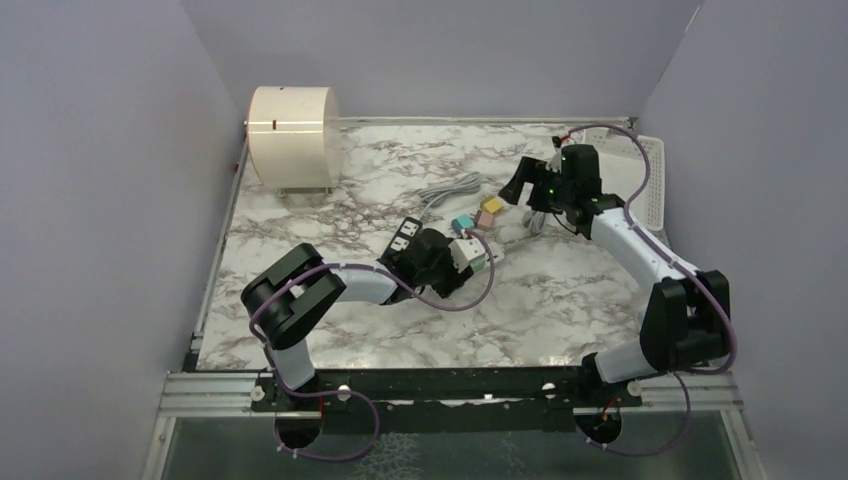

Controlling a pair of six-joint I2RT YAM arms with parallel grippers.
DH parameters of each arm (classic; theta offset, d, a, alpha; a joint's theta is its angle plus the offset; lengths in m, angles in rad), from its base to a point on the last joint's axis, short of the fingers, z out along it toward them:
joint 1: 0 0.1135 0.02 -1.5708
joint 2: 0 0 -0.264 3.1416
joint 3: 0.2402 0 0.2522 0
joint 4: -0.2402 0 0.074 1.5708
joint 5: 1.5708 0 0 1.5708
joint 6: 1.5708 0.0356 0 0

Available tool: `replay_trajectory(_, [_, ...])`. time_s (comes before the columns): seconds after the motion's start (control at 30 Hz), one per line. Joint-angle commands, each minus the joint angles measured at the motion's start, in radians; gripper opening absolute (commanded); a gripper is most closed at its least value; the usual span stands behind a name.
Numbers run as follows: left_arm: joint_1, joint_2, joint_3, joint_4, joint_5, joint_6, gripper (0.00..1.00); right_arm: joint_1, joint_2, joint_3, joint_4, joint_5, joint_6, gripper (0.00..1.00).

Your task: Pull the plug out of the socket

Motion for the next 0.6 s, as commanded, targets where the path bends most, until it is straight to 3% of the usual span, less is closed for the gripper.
replay_trajectory(0.0, [0.064,0.02,0.004,-0.001,0.125,0.075,0.0,0.008,-0.187,-0.173,0.074,-0.048,0.044,0.95])
replay_trajectory(0.17, [0.124,-0.006,-0.013,-0.005,0.23,0.167,0.0,0.008,-0.443,-0.43,0.24,0.007,0.07,0.98])
replay_trajectory(0.27, [0.143,-0.025,-0.032,-0.006,0.257,0.233,0.0,0.008,-0.585,-0.657,0.553,-0.071,0.103,1.0])
replay_trajectory(0.33, [0.145,-0.039,-0.061,-0.004,0.281,0.295,0.0,0.01,-0.649,-0.786,0.831,-0.201,0.049,1.0])
replay_trajectory(0.43, [0.153,-0.04,-0.078,0.0,0.358,0.349,0.0,0.043,-0.583,-0.803,0.945,-0.364,-0.024,0.99])
replay_trajectory(0.57, [0.166,-0.039,-0.023,-0.12,0.458,0.392,0.0,0.076,-0.423,-0.826,1.211,-0.578,-0.118,0.92])
